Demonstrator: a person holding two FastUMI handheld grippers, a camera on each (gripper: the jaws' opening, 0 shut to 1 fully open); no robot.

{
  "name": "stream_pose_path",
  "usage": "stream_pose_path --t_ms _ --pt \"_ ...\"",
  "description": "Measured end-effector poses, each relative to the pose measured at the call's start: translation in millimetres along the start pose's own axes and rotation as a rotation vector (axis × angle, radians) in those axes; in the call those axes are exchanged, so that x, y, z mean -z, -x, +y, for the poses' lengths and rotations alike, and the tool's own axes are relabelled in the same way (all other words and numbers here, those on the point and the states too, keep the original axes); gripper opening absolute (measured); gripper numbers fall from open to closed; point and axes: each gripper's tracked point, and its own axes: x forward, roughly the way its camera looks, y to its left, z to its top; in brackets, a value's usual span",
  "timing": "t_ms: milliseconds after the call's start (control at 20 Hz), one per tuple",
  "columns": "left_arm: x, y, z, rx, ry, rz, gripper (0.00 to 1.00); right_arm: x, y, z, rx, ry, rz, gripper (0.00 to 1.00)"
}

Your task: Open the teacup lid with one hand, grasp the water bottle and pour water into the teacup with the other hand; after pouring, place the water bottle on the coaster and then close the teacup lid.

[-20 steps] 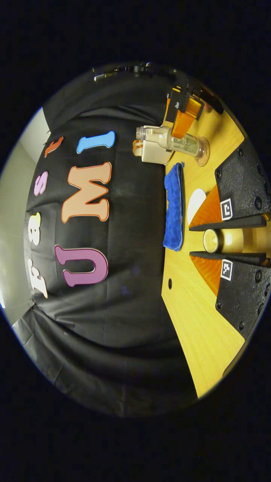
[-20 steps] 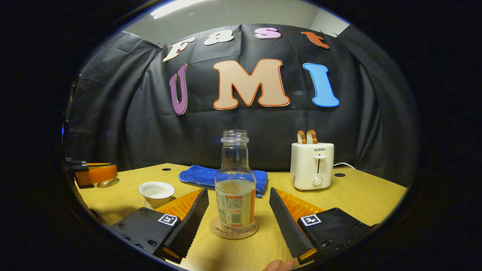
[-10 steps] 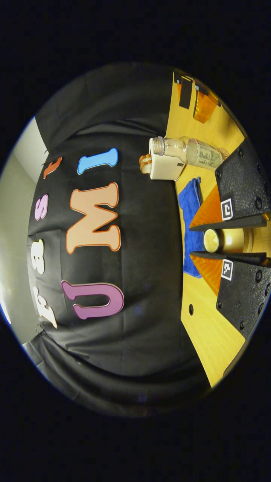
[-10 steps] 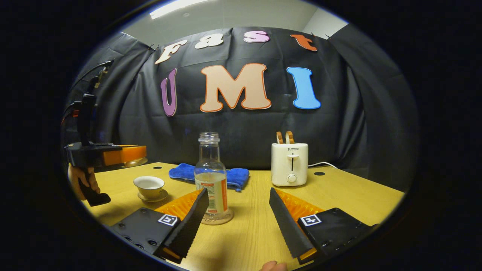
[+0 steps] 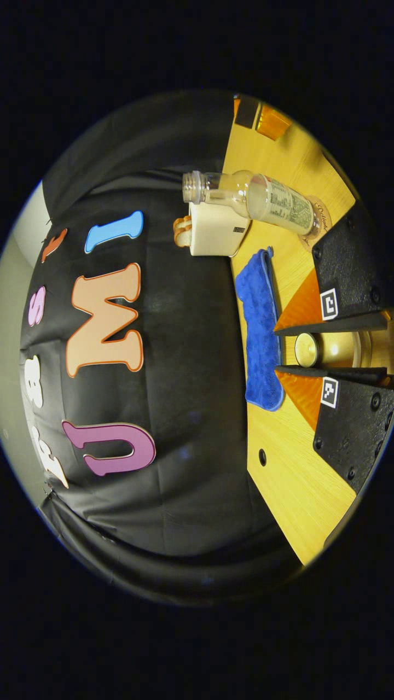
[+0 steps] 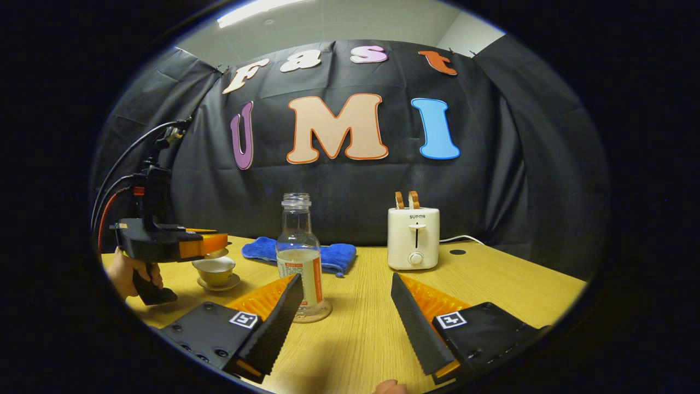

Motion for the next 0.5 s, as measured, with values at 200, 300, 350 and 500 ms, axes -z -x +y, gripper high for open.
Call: stream_pose_path --t_ms 200,300,350,500 --pt "10 -6 2 -0.015 -0.023 0.035 0.23 0 1 2 -0.007 -0.001 -0.001 0.97" --pt "15 -7 1 -0.019 -0.026 0.05 0.23 1 0 1 -0.007 -0.001 0.0 0.97" --pt "17 -8 2 -0.021 -0.028 0.055 0.23 0 0 1 -0.007 -0.001 0.0 0.97" --pt "26 -9 3 -0.028 -0.024 0.076 0.23 0 2 2 -0.007 -0.001 0.0 0.98"
